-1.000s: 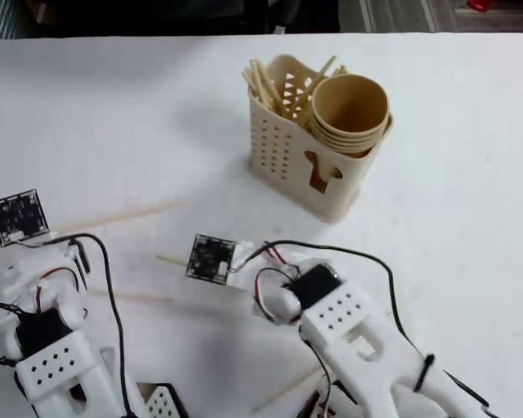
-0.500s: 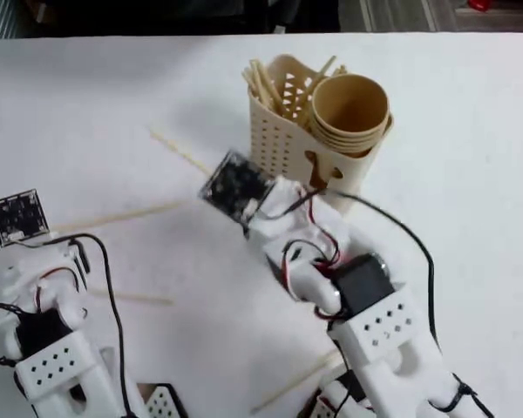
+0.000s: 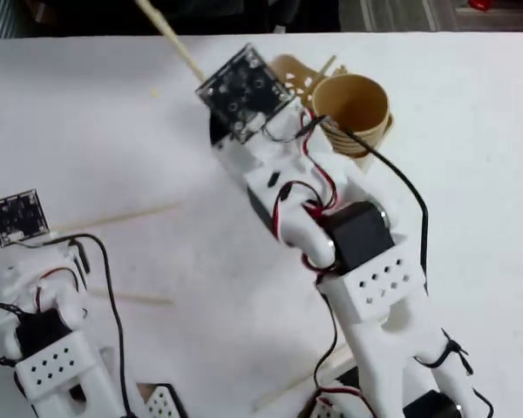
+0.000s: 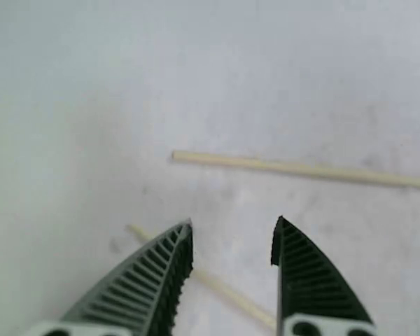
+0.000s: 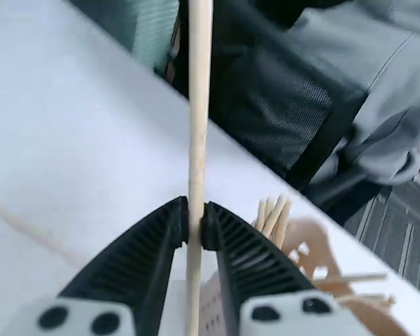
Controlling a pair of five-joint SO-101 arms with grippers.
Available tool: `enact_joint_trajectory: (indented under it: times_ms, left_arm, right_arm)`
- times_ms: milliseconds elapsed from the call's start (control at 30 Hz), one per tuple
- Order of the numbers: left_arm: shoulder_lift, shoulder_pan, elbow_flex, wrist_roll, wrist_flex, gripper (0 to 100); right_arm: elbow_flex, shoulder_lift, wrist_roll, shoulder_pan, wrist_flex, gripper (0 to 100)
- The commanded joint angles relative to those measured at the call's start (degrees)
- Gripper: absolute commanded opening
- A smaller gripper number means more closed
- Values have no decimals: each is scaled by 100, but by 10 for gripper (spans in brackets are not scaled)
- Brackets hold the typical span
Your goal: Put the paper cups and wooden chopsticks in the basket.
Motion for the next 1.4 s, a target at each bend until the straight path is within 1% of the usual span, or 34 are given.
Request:
enact_joint_trajectory:
  times_ms: [0, 200, 400, 500, 633, 700, 800, 867, 1000, 1133, 1300, 1367]
  left_arm:
    - [-110, -48, -35, -62, -105, 195]
    - [-110, -48, -35, -62, -105, 195]
    - [-110, -48, -35, -62, -105, 195]
    - [-110, -48, -26, -62, -105, 195]
    - [-110, -48, -26, -62, -105, 196]
    - [-110, -48, -26, -62, -105, 196]
    - [-110, -48, -26, -62, -105, 196]
    - [-110, -48, -26, -62, -105, 197]
    - [-110, -48, -26, -62, -105, 196]
    - [-110, -48, -62, -62, -105, 196]
    - [-110, -48, -229, -62, -123, 198]
    - [-101, -101, -360, -290, -88, 199]
  right_arm:
    - [-360, 40, -114, 233, -743, 19]
    - [-70, 356, -185, 716, -2079, 19]
    - [-53, 1077, -985, 1314, -2941, 19]
    - [-53, 1499, -1090, 1437, -3090, 19]
    - [-35, 2035, -1090, 1464, -3046, 22]
    - [-26, 2229, -1152, 1455, -3002, 47]
    - [-70, 2334, -1574, 1455, -2721, 146]
    - [-70, 2211, -1635, 1446, -2536, 172]
    - [-70, 1578, -1503, 1420, -1965, 139]
    - [-62, 822, -1415, 1367, -1165, 101]
    - [-35, 198, -800, 901, -57, 95]
    - [-35, 31, -466, 629, 505, 95]
